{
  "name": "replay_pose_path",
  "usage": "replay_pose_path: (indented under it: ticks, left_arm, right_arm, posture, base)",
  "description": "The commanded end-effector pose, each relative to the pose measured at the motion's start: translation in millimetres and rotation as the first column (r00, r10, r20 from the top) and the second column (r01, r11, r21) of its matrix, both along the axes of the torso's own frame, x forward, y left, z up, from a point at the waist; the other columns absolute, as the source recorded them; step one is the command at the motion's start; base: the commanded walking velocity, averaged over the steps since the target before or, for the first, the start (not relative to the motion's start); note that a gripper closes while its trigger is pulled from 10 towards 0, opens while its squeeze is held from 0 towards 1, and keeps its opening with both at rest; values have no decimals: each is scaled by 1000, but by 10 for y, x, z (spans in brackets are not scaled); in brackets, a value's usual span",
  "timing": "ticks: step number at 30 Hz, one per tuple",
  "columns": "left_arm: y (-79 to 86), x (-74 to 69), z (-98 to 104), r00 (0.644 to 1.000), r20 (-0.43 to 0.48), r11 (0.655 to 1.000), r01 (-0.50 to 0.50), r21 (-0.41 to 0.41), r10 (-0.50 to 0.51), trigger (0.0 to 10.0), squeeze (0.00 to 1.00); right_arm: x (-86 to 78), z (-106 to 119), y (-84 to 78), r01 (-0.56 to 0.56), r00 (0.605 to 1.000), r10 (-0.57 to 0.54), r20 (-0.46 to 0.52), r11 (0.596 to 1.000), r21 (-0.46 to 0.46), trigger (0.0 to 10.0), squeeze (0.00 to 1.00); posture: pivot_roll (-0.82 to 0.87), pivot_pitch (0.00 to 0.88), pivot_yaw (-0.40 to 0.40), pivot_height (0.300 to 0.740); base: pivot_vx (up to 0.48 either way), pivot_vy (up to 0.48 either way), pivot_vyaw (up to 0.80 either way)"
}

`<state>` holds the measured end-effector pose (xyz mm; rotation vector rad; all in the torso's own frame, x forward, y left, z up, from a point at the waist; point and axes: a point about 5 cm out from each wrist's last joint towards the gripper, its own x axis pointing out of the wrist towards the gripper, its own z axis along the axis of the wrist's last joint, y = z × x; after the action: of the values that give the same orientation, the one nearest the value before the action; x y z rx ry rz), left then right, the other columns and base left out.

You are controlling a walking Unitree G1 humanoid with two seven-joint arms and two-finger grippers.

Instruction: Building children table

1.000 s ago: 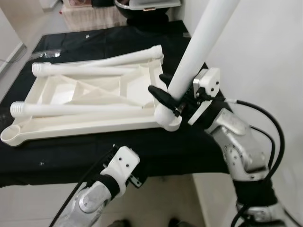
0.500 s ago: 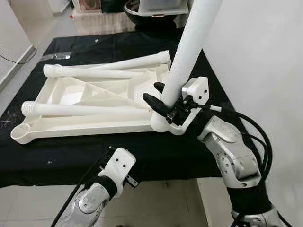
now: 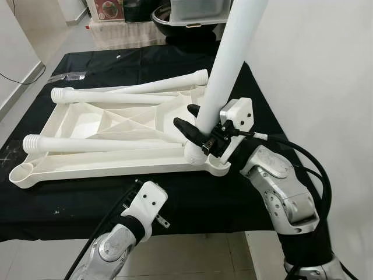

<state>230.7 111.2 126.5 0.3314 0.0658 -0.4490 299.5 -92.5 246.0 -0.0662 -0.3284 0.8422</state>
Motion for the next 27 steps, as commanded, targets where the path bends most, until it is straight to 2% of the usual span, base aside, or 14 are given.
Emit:
replay_pose_path:
  ticks: [1,4,12,18,23,27]
  left_arm:
    - [26,-2,-55,1000,-25,1000,-14,14,14,10000,0]
    - [25,4,-42,1000,-12,1000,-15,2,15,10000,0]
    - [54,20,-13,999,-1,999,-39,-10,39,10000,0]
    - [88,47,5,998,-14,995,-63,-72,62,10000,0]
    - [98,62,19,998,2,996,-63,-59,63,10000,0]
    - [127,96,49,997,15,994,-74,-84,75,10000,0]
  right_arm:
    - [-45,30,21,-12,1000,12,15,1000,7,10000,0]
    - [-43,29,19,-11,1000,10,15,1000,6,10000,0]
    - [-45,12,20,-4,1000,4,8,1000,7,10000,0]
    - [-16,-9,16,39,999,-39,-5,999,9,10000,0]
    - [-7,-38,26,58,998,-58,-17,998,1,10000,0]
    - [66,-186,-27,180,978,-179,-107,984,1,10000,0]
  posture:
    - [-44,116,18,740]
    - [-44,115,19,740]
    - [-44,115,19,740]
    - [-47,113,20,740]
    - [-47,113,20,740]
    - [-51,117,18,740]
  base:
    - [-480,0,0]
    - [-480,0,0]
    - [0,0,0]
    - [0,0,0]
    - [0,0,0]
    - [0,0,0]
